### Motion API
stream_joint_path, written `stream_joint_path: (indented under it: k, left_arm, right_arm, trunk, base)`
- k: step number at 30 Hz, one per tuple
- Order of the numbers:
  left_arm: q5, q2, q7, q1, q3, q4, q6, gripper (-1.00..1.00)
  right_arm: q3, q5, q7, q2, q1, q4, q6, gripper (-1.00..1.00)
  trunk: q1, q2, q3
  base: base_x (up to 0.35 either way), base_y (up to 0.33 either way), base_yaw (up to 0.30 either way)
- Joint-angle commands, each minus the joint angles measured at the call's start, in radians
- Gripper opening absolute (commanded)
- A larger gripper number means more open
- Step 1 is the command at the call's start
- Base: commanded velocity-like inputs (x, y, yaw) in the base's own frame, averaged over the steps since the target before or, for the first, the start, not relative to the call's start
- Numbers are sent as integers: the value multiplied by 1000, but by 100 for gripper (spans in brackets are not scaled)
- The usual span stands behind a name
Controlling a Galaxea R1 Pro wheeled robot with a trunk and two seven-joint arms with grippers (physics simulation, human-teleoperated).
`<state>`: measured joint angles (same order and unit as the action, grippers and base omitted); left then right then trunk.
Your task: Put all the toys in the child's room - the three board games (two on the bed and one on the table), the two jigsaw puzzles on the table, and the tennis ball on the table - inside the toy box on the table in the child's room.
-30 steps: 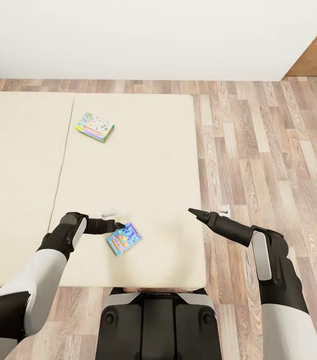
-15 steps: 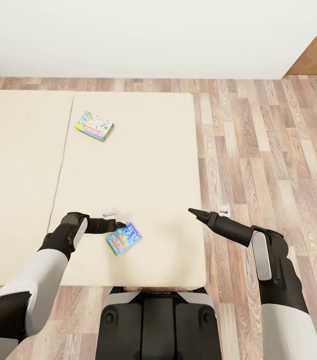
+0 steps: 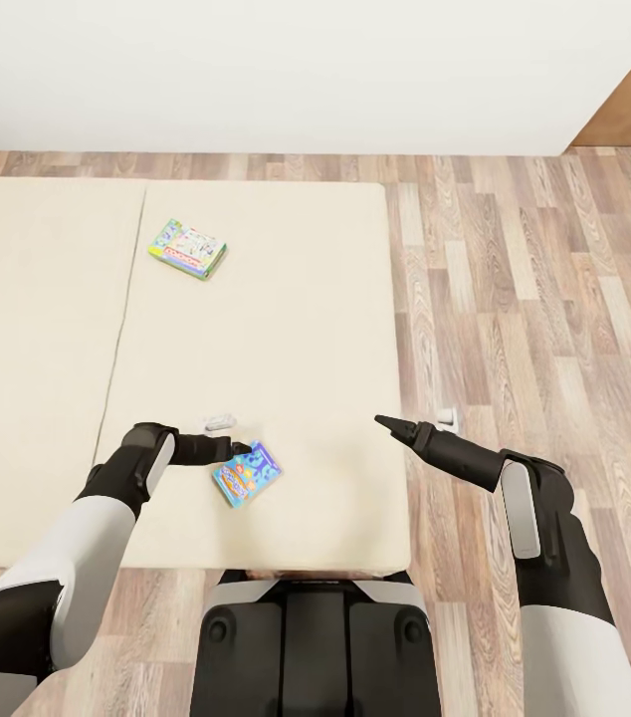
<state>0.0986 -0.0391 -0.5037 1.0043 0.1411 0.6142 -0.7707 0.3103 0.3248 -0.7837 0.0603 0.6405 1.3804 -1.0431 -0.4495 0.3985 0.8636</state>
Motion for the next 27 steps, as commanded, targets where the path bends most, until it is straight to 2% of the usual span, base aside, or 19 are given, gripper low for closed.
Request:
stream_joint_path:
  k: [1,18,27]
  left_arm:
    - [10,1,-9,0,5,1,-4,100]
    - [10,4,-10,0,5,-1,-3,100]
    - [10,4,-10,0,5,-1,-2,100]
  right_arm:
    - [3,-6,-8,1,1,0,-4,100]
    - [3,-6,2,2,2,-10,-4,100]
    - [3,-6,8,2,2,-10,-4,100]
  trunk:
    - [-1,2,2]
    - [-1,2,25]
    - [-1,2,29]
  base:
    - [0,0,0]
    - [0,0,0]
    - [0,-1,0]
